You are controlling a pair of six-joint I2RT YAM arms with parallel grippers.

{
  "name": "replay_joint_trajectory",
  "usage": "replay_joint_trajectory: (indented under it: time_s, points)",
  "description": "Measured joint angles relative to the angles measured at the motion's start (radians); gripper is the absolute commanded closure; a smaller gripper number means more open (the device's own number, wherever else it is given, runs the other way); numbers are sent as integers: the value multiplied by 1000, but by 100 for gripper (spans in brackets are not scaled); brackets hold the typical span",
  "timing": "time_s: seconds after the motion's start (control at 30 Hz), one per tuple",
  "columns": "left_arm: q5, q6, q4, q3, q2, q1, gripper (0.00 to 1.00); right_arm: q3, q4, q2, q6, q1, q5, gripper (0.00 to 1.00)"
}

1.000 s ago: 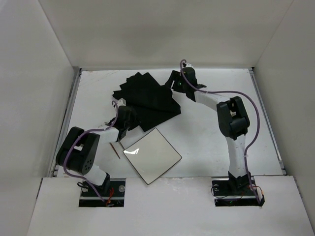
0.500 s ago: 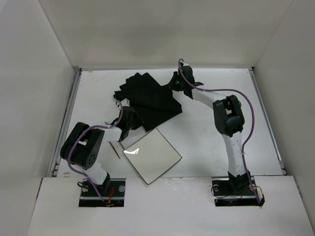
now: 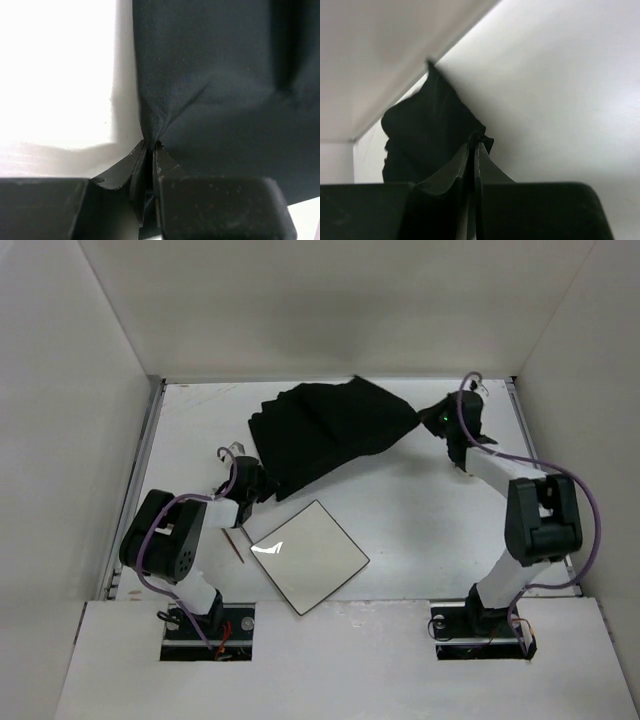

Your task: Set the dinner table for one person

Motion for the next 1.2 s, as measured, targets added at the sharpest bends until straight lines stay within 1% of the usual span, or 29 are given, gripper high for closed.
replay_joint_trajectory:
  time_s: [0.03,0.1,0.3,0.37,0.4,0.47,0.5,0.6,0.67,0.73,0.8,0.9,1.0,1.03,1.07,1.13,1.2]
  points:
    - [7,-5,3,-1,0,6,96,-55,11,-40,16,-32,5,94]
    - [10,-7,9,-3,0,8,96,-156,28,-84,32,-45,28,94]
    - [-13,-15,5,-32,-28,54,96,-387,14,-93,82,5,135,95]
    - [-23,-16,-10,-47,-51,63,93,-433,3,-122,97,40,167,94]
    - [-28,-16,-21,-53,-64,67,91,-450,-3,-146,100,55,178,91]
    - [-44,-14,-56,-61,-93,69,81,-472,-20,-197,101,81,198,85]
    - [-54,-11,-73,-64,-109,69,76,-480,-24,-220,99,90,209,79]
    - [-102,-4,-141,-79,-179,76,71,-496,-33,-270,89,96,236,58]
    - [-134,2,-199,-94,-246,84,69,-507,-43,-298,77,96,246,49]
    - [-171,14,-257,-103,-328,88,67,-520,-56,-332,61,102,259,43]
    - [-209,27,-300,-103,-408,85,66,-531,-72,-377,47,117,282,41]
    - [-247,43,-340,-84,-456,43,64,-536,-83,-447,23,152,340,41]
    - [-262,53,-353,-32,-405,-42,63,-532,-69,-468,-16,205,388,56]
    - [-262,54,-352,-8,-370,-70,63,-523,-66,-453,-33,232,396,64]
    - [-262,54,-349,14,-335,-93,63,-507,-63,-425,-47,259,397,68]
    - [-258,54,-331,59,-251,-137,63,-457,-56,-339,-65,309,383,70]
    - [-254,53,-310,88,-177,-164,63,-415,-42,-257,-71,341,362,68]
